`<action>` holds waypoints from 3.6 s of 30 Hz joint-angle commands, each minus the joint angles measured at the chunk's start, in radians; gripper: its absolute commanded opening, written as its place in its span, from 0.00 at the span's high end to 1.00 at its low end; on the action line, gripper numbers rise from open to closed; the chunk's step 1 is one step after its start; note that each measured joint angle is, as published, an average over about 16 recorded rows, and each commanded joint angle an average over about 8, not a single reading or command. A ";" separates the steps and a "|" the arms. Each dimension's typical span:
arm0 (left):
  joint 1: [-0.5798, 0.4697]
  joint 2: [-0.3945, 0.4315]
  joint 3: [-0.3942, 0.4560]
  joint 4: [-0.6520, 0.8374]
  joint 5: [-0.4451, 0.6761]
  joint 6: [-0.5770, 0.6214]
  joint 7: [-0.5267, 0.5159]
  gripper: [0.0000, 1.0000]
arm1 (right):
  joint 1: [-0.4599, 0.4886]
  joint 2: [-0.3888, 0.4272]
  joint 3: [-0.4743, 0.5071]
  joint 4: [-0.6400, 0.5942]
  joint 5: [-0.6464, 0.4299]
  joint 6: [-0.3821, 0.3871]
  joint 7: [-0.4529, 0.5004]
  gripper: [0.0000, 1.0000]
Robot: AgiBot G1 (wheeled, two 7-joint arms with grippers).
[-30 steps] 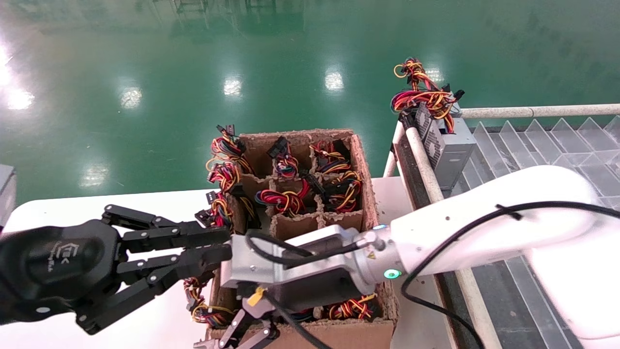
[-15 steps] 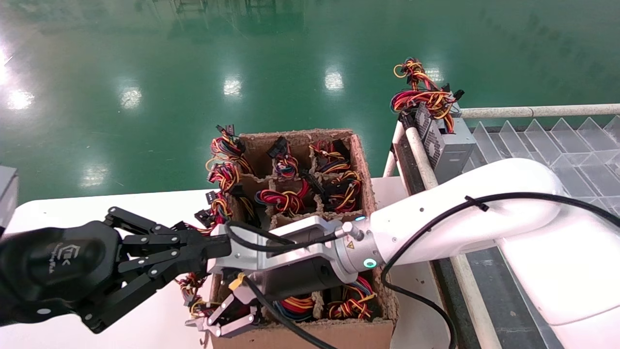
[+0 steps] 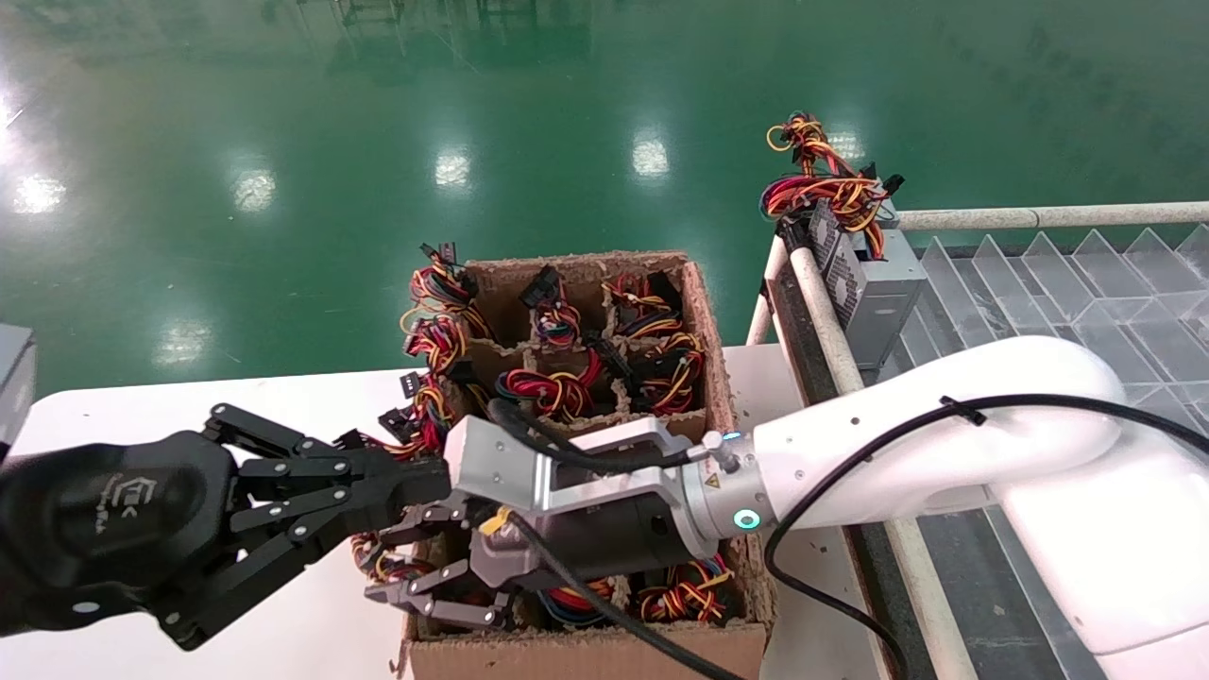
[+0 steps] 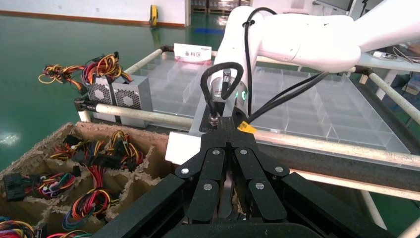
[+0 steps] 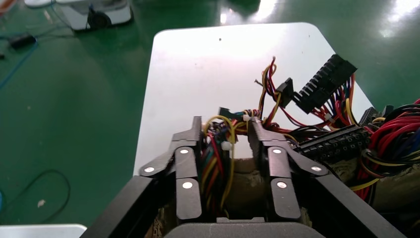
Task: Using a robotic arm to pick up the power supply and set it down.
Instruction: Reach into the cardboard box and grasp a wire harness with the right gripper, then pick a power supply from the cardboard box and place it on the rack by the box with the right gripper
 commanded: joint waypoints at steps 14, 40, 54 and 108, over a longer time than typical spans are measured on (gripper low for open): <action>0.000 0.000 0.000 0.000 0.000 0.000 0.000 1.00 | -0.023 0.023 0.059 -0.096 0.120 -0.051 -0.041 1.00; 0.000 0.000 0.000 0.000 0.000 0.000 0.000 1.00 | -0.021 0.047 0.140 -0.193 0.291 -0.178 -0.102 1.00; 0.000 0.000 0.000 0.000 0.000 0.000 0.000 1.00 | -0.086 0.150 0.205 -0.149 0.384 -0.191 -0.108 1.00; 0.000 0.000 0.000 0.000 0.000 0.000 0.000 1.00 | 0.505 0.353 0.236 -0.400 0.383 -0.234 -0.197 1.00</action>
